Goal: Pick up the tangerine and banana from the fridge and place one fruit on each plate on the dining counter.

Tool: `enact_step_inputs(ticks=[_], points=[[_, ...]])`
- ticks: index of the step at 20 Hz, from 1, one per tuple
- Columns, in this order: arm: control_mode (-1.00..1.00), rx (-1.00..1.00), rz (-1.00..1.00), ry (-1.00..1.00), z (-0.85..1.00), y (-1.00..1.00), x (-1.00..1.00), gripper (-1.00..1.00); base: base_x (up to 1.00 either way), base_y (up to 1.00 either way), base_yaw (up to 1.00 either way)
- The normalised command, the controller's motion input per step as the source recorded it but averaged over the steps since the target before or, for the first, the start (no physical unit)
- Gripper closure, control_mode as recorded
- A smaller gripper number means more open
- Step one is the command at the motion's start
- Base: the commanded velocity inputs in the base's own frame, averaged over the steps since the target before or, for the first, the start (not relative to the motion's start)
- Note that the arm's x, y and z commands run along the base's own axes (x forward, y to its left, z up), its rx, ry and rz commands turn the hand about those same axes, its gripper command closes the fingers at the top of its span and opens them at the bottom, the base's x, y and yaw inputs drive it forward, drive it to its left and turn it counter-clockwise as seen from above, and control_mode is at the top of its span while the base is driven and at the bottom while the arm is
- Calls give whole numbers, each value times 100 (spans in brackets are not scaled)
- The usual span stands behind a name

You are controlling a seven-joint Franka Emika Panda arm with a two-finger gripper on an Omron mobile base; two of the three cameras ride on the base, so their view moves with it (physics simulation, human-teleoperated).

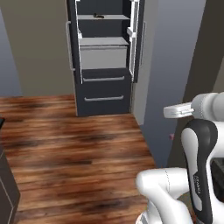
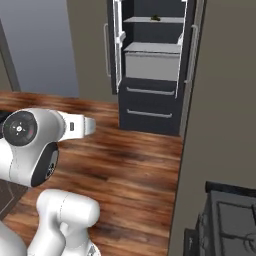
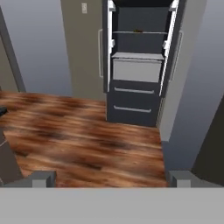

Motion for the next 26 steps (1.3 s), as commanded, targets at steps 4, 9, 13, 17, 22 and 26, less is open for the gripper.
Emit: enact_step_inputs(ticks=[4, 9, 13, 17, 22, 26], points=[[100, 0, 0, 0, 0, 0, 0, -100, 100, -41, 6], [100, 0, 0, 0, 0, 0, 0, -100, 100, -20, 0], [100, 0, 0, 0, 0, 0, 0, -100, 100, -14, 0], [100, 0, 0, 0, 0, 0, 0, -100, 100, -2, 0], [100, 0, 0, 0, 0, 0, 0, -100, 100, 0, -1], [100, 0, 0, 0, 0, 0, 0, -100, 99, 0, -4]])
